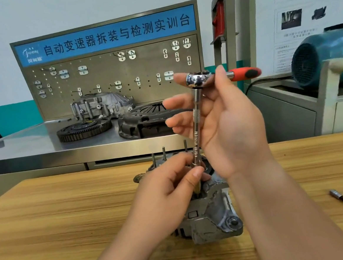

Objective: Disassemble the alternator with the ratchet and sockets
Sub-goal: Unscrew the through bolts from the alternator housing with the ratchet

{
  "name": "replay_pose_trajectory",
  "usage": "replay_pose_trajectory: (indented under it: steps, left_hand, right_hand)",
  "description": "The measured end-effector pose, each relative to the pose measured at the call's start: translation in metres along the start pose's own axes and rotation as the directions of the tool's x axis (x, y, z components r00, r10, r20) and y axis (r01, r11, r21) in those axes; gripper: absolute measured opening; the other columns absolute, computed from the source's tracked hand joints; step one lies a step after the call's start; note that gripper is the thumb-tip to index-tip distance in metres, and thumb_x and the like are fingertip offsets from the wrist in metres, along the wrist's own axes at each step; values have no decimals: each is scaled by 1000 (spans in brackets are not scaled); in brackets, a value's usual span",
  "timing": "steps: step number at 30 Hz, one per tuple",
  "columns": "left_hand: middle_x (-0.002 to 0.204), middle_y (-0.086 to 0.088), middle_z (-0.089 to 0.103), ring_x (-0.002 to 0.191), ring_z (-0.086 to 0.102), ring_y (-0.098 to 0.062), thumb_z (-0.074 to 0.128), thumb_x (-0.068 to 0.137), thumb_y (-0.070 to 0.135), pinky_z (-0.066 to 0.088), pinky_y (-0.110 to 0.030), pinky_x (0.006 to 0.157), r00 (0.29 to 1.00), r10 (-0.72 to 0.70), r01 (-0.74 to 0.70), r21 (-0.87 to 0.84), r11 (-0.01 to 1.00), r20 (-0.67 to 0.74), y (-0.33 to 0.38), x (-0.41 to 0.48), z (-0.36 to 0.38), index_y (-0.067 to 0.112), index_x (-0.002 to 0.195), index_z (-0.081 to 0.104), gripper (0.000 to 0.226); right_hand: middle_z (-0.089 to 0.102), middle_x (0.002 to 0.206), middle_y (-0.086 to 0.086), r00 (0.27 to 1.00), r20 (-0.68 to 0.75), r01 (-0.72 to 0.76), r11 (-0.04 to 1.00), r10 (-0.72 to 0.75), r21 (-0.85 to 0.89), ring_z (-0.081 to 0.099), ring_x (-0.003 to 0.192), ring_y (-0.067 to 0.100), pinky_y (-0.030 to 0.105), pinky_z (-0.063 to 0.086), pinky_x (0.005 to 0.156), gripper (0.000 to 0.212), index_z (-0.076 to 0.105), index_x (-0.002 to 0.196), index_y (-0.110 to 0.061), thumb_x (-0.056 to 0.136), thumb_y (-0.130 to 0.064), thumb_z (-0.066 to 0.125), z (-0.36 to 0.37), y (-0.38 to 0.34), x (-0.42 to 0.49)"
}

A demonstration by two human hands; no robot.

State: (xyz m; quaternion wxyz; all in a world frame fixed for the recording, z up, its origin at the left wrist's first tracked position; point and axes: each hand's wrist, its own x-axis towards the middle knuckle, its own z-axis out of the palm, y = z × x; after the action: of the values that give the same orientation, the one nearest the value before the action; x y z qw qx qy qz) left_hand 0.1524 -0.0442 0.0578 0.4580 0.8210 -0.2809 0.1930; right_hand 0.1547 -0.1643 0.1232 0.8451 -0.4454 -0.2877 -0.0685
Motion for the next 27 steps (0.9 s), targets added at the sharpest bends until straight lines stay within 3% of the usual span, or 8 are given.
replay_pose_trajectory:
  steps: [4, 6, 11, 14, 16, 19, 23, 27]
  left_hand:
    - [79, 18, 69, 75, 62, -7, 51, 90, 28, 49, -33, 70, 999, -28, 26, -108, 994, -19, 7, 4, 4, 26, 92, 64, 14]
    - [83, 17, 70, 79, 63, -13, 47, 86, 31, 51, -39, 75, 998, -9, 3, -100, 995, -55, 8, 5, 5, 22, 93, 66, 21]
    - [70, 10, 66, 69, 62, -5, 44, 98, 8, 48, -17, 66, 989, -8, -21, -190, 982, -150, 14, 6, 5, 15, 81, 60, 25]
    - [62, 5, 60, 58, 60, -9, 40, 99, 12, 48, -15, 59, 972, 10, -85, -309, 947, -236, 26, 18, -4, 14, 75, 55, 28]
    - [58, 7, 52, 53, 48, -8, 41, 93, 19, 40, -18, 52, 957, 60, -151, -308, 939, -285, 33, 26, -11, 15, 70, 53, 26]
    - [56, 11, 46, 52, 38, -7, 43, 87, 26, 31, -21, 50, 933, 38, -178, -367, 913, -357, 36, 33, -22, 22, 68, 59, 25]
    - [53, 12, 44, 45, 32, -4, 43, 87, 27, 26, -16, 42, 925, -29, -162, -463, 872, -379, 33, 32, -29, 28, 66, 62, 28]
    - [54, 12, 43, 46, 31, -5, 43, 87, 26, 26, -17, 44, 905, -64, -148, -452, 880, -421, 25, 29, -27, 25, 67, 59, 26]
  right_hand:
    - [73, 74, 7, 1000, -3, 5, 997, -5, -76, 65, 59, 17, 24, 51, 57, 50, 63, 100, -6, 103, -42, 28, 2, -2, -1]
    - [74, 78, 8, 999, -7, 45, 986, -47, -160, 66, 64, 18, 26, 51, 59, 42, 63, 89, -11, 101, -39, 34, 4, -1, -2]
    - [74, 89, 7, 990, 45, 144, 942, -136, -304, 65, 77, 18, 27, 54, 68, 31, 67, 97, -23, 96, -42, 43, 3, -3, -3]
    - [72, 91, 8, 985, 91, 173, 879, -148, -445, 66, 75, 16, 28, 55, 67, 27, 69, 95, -25, 91, -41, 48, -2, -12, -4]
    - [71, 85, 9, 985, 134, 171, 756, -111, -631, 67, 74, 18, 32, 58, 72, 25, 72, 89, -21, 90, -39, 55, -7, -18, -4]
    - [71, 76, -7, 987, 133, 89, 381, 90, -920, 66, 73, 6, 37, 56, 77, 29, 73, 78, -24, 76, -51, 64, -17, -26, -3]
    - [66, 67, -18, 907, -26, 5, -71, 420, -997, 61, 64, -4, 16, 47, 55, 23, 70, 73, -31, 75, -54, 70, -21, -24, 1]
    - [66, 72, -16, 827, -83, 39, -204, 556, -978, 60, 68, -3, 16, 47, 59, 15, 71, 80, -33, 79, -48, 72, -18, -12, 1]
